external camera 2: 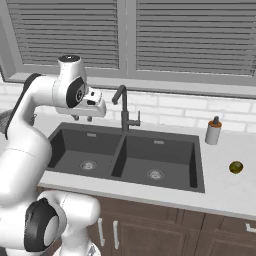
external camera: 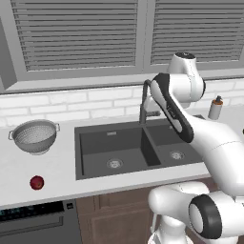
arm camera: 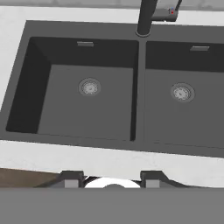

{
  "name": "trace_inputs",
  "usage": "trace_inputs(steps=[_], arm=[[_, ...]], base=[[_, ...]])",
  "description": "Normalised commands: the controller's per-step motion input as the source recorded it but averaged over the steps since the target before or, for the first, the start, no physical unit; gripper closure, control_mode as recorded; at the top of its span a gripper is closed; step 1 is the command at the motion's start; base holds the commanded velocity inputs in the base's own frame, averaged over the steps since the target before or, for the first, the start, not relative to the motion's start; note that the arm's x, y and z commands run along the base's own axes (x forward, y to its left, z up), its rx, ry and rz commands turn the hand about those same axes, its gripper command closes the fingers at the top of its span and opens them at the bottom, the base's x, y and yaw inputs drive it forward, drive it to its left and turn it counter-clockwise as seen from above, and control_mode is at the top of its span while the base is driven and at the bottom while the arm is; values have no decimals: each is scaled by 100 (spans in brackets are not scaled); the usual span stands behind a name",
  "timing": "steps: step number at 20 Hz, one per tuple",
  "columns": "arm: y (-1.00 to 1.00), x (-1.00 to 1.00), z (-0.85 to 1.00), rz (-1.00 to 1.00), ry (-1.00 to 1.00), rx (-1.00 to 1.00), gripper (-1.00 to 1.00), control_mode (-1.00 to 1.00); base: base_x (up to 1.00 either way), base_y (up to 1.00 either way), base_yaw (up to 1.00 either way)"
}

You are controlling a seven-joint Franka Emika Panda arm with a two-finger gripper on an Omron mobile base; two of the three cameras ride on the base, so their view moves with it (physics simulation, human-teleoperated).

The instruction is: Put the colander in the sink, put the pear, kiwi in the colander, and turn on the sink faucet and pour water over the colander.

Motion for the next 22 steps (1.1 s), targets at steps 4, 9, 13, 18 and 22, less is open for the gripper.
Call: trace_inputs(steps=[4,9,13,18,22], arm=[[6,-14,-2,0,0,0,-100,-100],[31,-42,-3,0,-3,0,-100,-100],[47,-36,-4,-4,0,2,-100,-100],[51,-18,-8,-12,0,6,-100,-100],[69,10,-20,-20,0,5,-100,-100]], base=[[0,0,0],[0,0,0],[0,0,0],[0,0,0],[0,0,0]])
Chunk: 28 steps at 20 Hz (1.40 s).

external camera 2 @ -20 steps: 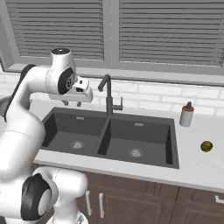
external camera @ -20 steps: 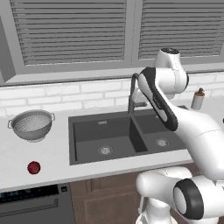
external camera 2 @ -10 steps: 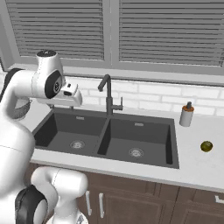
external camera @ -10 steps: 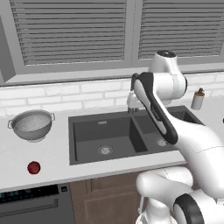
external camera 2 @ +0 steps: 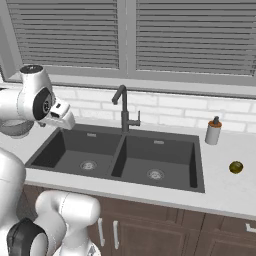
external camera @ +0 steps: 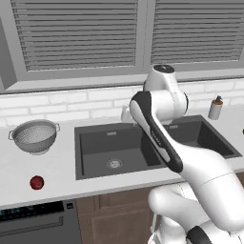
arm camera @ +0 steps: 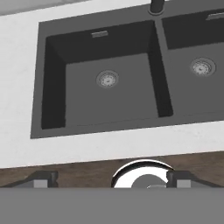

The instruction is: Put the colander in the sink, put the pear, kiwi in the colander, and turn on the sink faucet and pour water over the colander.

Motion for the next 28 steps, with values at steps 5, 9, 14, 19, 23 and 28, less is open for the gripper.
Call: trace_inputs(steps=[5,9,14,19,23,28], arm=[[56,34,-32,-24,0,14,-100,-100],[60,45,-16,-19,0,11,-100,-100],[66,49,-1,-18,1,2,-100,-100],[75,52,0,-19,7,0,-100,-100],[51,47,0,-4,3,0,-100,-100],[60,50,-11,0,10,0,-100,-100]], base=[[0,0,0],[0,0,0],[0,0,0],[0,0,0],[0,0,0],[0,0,0]])
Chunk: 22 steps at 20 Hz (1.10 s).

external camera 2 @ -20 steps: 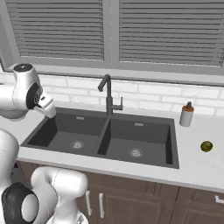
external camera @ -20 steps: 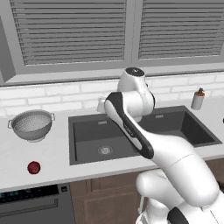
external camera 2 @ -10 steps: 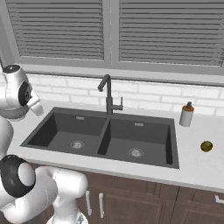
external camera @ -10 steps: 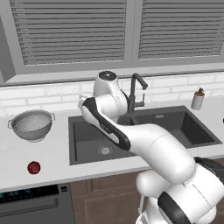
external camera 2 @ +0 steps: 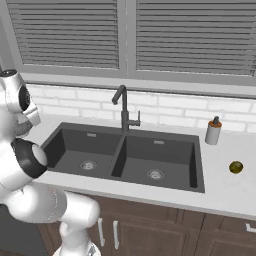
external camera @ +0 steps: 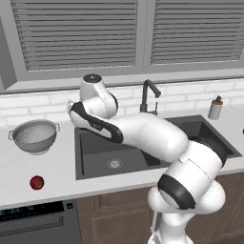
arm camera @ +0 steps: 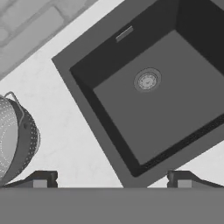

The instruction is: Put the colander in the sink, put the pear, kiwi in the colander, and turn on the sink faucet and pour water over the colander.

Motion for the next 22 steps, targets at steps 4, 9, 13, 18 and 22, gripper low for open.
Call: trace_inputs(steps=[4,9,13,18,22], arm=[[78,57,-19,0,13,0,-100,-100],[61,46,-22,0,11,0,-100,-100],[56,34,-33,0,8,0,-100,-100],[54,38,-32,0,2,0,-100,-100],[30,41,-21,0,1,0,-100,-100]], base=[[0,0,0],[0,0,0],[0,0,0],[0,0,0],[0,0,0]])
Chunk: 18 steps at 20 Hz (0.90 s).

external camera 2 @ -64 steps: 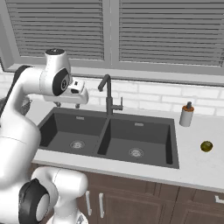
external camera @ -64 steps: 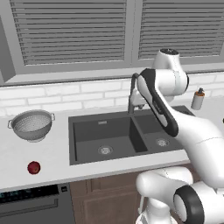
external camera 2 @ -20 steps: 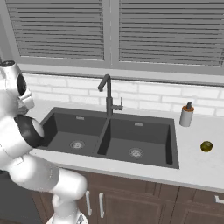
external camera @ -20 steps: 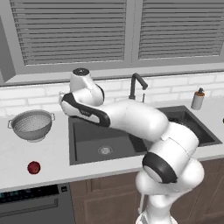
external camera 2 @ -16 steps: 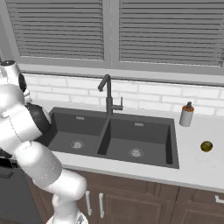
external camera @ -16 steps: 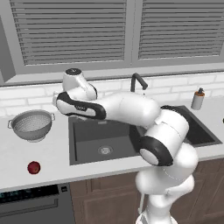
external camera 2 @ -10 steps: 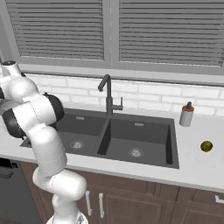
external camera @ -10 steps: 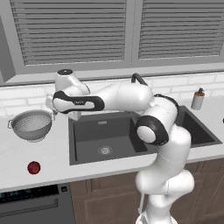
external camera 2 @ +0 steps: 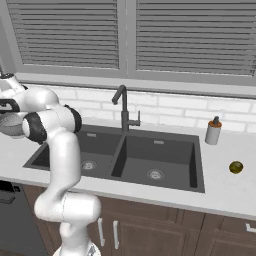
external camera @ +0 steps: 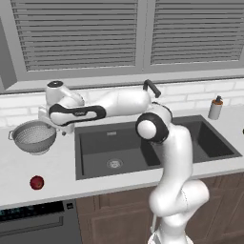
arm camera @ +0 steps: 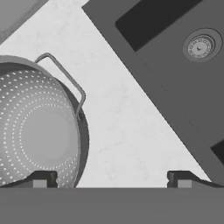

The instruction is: Put the colander in the sink, put the pear, kiwi in the colander, and turn on the sink faucet and pour water over the colander.

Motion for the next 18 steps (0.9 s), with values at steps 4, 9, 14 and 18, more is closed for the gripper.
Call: trace_inputs(steps=[4,9,14,18], arm=[[22,35,-19,0,10,1,-100,-100],[14,21,-28,0,12,1,-100,-100],[2,2,-38,0,5,1,-100,-100],[0,1,-39,0,0,0,-100,-100]], base=[[0,0,0],[0,0,0],[0,0,0],[0,0,0]])
